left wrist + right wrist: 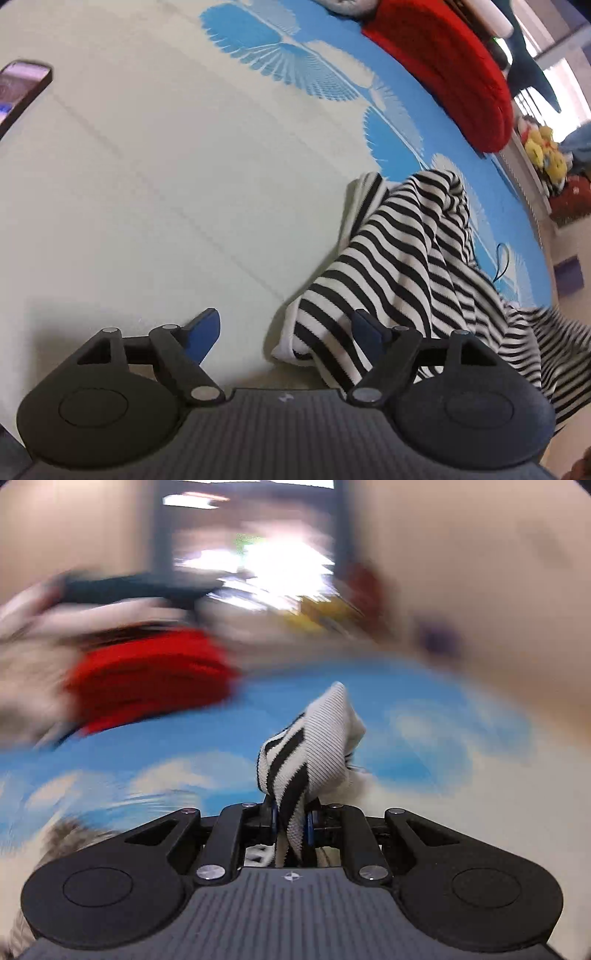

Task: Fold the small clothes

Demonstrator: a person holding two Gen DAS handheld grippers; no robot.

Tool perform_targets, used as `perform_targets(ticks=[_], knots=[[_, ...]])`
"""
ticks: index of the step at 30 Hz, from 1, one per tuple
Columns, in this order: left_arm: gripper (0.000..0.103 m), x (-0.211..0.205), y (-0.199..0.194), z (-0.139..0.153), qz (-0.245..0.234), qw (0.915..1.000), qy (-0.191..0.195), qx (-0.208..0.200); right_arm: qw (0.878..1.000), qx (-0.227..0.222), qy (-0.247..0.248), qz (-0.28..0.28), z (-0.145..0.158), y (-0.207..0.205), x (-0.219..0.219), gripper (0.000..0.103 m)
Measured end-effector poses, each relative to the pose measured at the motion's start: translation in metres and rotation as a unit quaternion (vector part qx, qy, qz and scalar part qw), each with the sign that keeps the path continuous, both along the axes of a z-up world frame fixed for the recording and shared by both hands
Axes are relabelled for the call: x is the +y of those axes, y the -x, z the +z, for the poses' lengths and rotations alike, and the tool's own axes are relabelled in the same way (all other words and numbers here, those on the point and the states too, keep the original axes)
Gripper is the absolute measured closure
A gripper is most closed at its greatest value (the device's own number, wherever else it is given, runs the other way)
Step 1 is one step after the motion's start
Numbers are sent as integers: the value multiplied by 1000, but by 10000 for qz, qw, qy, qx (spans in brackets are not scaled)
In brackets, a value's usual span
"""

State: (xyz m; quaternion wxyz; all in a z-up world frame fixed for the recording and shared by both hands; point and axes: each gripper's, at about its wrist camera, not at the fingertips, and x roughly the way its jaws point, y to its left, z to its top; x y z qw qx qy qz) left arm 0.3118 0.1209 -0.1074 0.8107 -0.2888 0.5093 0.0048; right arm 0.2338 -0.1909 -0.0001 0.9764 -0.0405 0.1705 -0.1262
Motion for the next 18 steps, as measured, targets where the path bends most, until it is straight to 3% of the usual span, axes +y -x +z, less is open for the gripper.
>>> perform_targets(ticks=[2, 4, 7, 8, 11, 16, 17, 18], knots=[[21, 7, 1, 5, 95, 9999, -39, -95, 9879, 137, 997, 1183, -15, 3, 73, 89], [21, 15, 5, 9, 192, 9996, -97, -180, 9506, 583, 1922, 2366, -57, 13, 136, 89], [21, 28, 10, 14, 350, 9992, -88, -176, 9107, 1450, 2319, 3096, -121, 21, 179, 89], [21, 30, 10, 14, 390, 9991, -68, -160, 9079, 1620, 2308, 3102, -136, 21, 184, 88], [21, 36, 13, 17, 387, 9991, -5, -173, 9141, 1427, 2353, 2977, -143, 24, 187, 83], [21, 40, 15, 17, 316, 9993, 70, -186, 9282, 1308, 1329, 3219, -117, 17, 172, 77], [21, 39, 13, 17, 319, 9993, 99, -193, 9294, 1283, 991, 3316, -113, 15, 169, 68], [21, 40, 13, 17, 323, 9992, 125, -212, 9282, 1276, 633, 3437, -111, 14, 167, 52]])
